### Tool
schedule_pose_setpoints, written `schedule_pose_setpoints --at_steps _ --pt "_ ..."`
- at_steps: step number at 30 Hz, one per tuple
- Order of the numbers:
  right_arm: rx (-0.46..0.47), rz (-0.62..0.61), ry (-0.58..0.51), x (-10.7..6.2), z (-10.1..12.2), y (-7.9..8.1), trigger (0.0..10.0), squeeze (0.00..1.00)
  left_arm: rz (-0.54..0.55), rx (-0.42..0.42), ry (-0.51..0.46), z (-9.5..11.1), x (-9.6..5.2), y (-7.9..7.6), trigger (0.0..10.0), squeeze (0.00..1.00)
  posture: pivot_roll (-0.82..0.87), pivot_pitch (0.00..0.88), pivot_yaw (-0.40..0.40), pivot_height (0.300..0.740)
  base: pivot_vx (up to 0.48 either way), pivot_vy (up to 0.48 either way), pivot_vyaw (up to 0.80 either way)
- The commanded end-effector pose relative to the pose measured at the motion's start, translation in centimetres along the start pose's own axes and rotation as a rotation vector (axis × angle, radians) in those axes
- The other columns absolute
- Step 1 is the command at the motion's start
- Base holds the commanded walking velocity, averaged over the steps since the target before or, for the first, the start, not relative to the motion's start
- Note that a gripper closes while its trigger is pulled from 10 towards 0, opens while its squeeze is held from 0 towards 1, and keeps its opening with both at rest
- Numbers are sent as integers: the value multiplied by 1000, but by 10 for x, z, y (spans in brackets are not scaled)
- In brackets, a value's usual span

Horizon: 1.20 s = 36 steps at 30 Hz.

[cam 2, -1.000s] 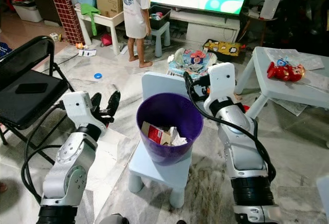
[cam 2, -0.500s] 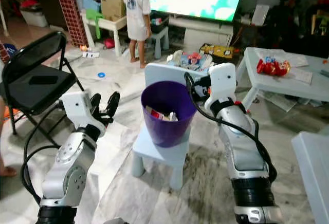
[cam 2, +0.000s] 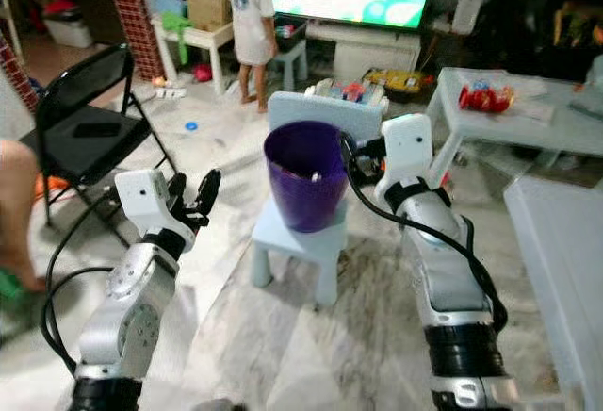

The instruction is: Picking trash to rubbish bin

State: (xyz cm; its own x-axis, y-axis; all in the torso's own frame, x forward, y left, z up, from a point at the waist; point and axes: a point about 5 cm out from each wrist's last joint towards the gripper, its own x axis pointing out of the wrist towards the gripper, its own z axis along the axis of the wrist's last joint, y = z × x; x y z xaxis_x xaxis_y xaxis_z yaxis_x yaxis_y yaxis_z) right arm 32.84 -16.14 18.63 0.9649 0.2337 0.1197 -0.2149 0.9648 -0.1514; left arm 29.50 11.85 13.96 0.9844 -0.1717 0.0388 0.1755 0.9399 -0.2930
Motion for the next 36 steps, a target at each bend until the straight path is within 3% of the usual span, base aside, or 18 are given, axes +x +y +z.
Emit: schedule_pose_setpoints --at_steps 1,15,25,36 --pt "-2 -2 -18 1 6 0 10000 0 -2 4 -7 2 0 -1 10000 0 85 16 -54 740 -304 0 0" --pt "-9 3 -14 2 6 -1 10000 0 -6 1 -6 1 1 -2 10000 0 81 12 -62 740 -290 0 0" --pt "-12 5 -2 2 5 -1 10000 0 -2 -9 -11 0 1 -4 10000 0 74 17 -65 740 0 0 0" --pt "-10 8 9 2 4 0 10000 0 0 -33 -11 0 1 -3 10000 0 72 18 -66 740 0 0 -735"
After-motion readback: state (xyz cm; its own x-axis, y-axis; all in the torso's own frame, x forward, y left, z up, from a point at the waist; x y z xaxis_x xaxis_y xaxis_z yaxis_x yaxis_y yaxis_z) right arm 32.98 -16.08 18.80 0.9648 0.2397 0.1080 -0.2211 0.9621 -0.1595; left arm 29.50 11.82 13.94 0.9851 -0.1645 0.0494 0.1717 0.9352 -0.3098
